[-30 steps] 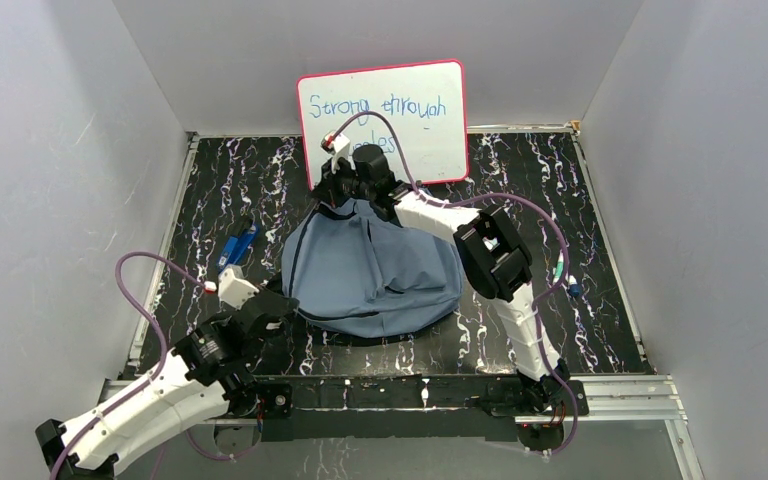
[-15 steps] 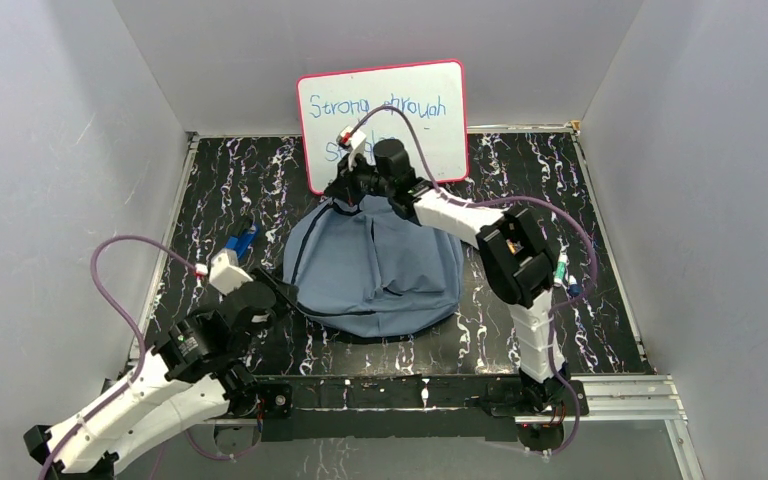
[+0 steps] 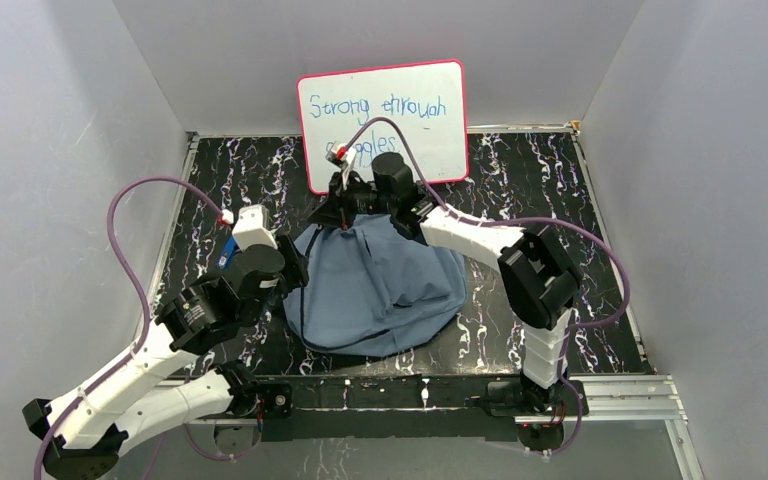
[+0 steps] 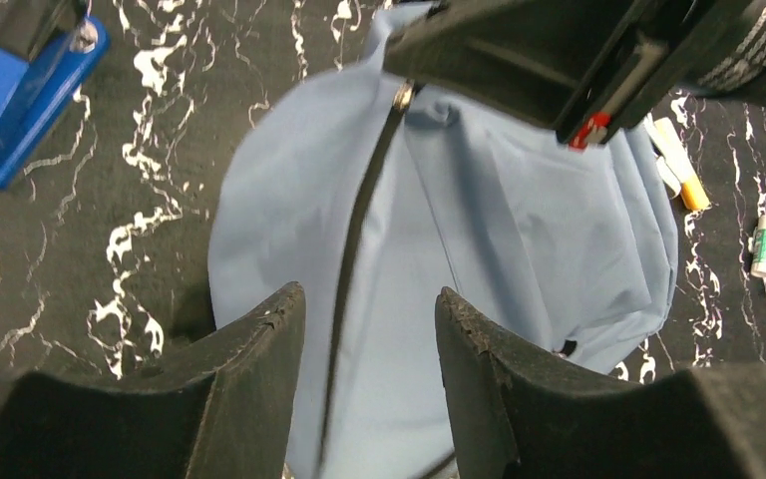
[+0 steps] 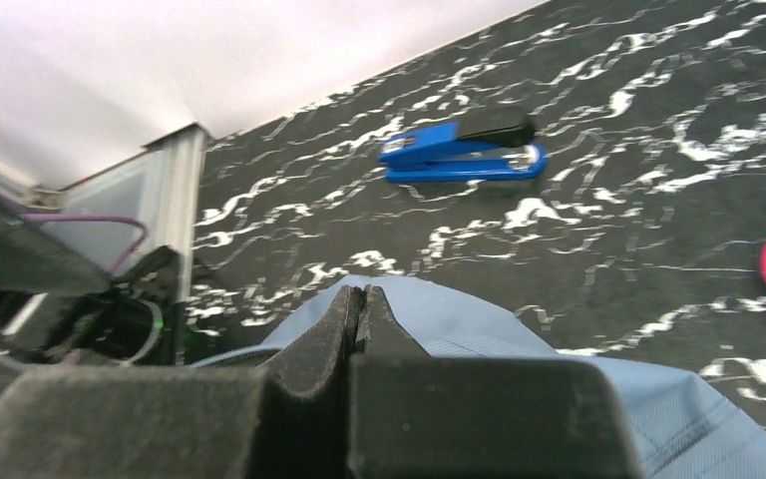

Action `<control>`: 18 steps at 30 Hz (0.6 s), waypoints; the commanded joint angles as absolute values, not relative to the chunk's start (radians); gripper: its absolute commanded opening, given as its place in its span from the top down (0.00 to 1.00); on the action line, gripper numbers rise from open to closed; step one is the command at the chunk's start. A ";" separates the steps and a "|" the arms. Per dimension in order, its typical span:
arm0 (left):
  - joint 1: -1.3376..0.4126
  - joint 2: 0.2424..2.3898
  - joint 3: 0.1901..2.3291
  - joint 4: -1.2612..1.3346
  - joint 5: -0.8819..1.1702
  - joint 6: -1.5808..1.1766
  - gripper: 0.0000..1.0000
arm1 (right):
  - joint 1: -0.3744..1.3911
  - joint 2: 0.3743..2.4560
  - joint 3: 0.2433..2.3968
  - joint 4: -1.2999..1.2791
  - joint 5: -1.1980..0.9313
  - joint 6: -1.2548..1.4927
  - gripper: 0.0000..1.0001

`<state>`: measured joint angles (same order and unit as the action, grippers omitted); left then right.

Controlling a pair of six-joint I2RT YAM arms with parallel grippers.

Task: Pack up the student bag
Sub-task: Zip the student bag at the center of the board.

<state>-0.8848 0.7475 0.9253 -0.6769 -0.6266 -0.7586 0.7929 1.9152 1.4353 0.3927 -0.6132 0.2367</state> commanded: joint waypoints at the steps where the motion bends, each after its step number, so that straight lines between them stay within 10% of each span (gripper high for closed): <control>1: -0.884 0.751 0.978 -0.621 -0.622 -0.570 0.50 | 0.811 1.762 1.420 0.505 -0.658 0.384 1.00; 18: -0.885 0.688 0.833 -0.511 -0.415 -0.619 0.48 | 0.819 1.695 1.407 0.462 -0.681 0.484 1.00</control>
<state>-0.8848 0.6975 0.8471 -0.5568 -0.4137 -0.6033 0.8246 1.7763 1.3911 0.3485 -0.6430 0.4438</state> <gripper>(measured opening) 0.521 0.021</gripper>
